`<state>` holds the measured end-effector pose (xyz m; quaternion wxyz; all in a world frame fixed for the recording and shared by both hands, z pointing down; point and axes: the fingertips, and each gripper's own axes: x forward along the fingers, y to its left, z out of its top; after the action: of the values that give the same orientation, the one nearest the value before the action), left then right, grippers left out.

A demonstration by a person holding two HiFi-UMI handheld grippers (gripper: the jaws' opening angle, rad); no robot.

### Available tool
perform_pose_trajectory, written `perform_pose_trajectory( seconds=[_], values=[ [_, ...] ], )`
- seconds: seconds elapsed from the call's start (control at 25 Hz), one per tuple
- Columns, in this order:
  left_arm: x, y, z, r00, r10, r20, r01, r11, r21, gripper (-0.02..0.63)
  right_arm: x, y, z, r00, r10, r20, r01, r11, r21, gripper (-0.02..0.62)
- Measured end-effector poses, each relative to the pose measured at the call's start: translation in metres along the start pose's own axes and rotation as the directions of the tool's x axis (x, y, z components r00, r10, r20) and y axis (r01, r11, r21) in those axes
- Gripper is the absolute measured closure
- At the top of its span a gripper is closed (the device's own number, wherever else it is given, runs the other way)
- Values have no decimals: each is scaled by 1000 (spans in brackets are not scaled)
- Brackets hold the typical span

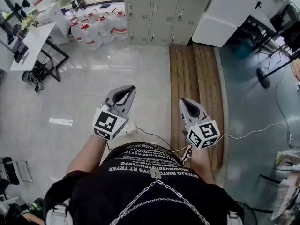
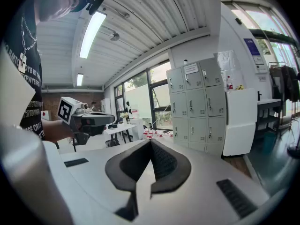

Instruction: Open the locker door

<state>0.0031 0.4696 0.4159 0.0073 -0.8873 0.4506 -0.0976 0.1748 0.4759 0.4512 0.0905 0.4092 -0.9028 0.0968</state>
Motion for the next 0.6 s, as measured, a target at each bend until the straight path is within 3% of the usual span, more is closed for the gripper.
perform_pose_trajectory(
  seconds=[0.24, 0.6],
  values=[
    [-12, 5, -4, 1000, 27, -6, -27, 999, -20, 601, 6, 16, -1, 999, 33, -12, -33, 999, 4, 598],
    [0, 4, -6, 999, 44, -23, -44, 999, -28, 601, 16, -3, 0, 999, 47, -20, -46, 998, 38, 598]
  ],
)
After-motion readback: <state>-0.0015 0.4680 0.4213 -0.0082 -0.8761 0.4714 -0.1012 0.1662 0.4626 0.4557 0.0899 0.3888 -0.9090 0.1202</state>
